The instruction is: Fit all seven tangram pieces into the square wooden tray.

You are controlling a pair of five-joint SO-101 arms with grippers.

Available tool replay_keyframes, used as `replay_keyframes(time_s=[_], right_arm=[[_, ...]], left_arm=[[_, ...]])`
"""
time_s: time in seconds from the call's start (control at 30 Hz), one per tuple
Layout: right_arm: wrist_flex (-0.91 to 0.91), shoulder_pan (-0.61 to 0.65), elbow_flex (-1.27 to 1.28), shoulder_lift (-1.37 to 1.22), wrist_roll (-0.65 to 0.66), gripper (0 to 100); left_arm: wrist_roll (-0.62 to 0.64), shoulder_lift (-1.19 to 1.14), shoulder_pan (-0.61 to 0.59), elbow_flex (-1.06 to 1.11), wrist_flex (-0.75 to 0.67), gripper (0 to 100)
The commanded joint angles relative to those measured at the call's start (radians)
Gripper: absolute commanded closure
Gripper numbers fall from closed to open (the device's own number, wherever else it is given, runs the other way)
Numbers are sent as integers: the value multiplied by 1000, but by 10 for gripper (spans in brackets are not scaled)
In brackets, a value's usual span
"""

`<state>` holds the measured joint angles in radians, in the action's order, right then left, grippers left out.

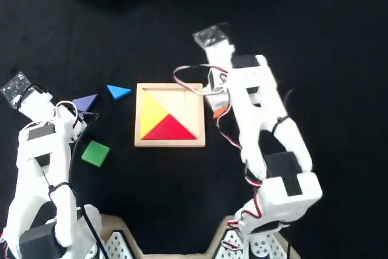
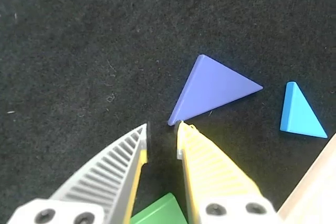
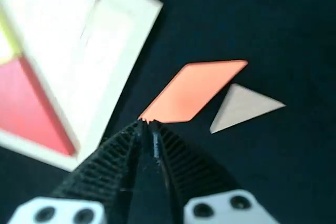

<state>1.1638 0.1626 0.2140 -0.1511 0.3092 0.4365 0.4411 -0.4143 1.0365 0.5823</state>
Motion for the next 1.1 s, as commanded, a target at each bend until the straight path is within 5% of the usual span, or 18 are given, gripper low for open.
replay_keyframes(time_s=[0.0,0.33,1.07], right_arm=[[6,-31,-122,-93,-146,899],[169,8,-455,-401,-186,875],[164,-8,-472,-469,-178,758]], left_arm=[[-12,31,16,-5,-20,891],[-12,31,16,-7,-20,891],[-12,31,18,-8,-20,891]])
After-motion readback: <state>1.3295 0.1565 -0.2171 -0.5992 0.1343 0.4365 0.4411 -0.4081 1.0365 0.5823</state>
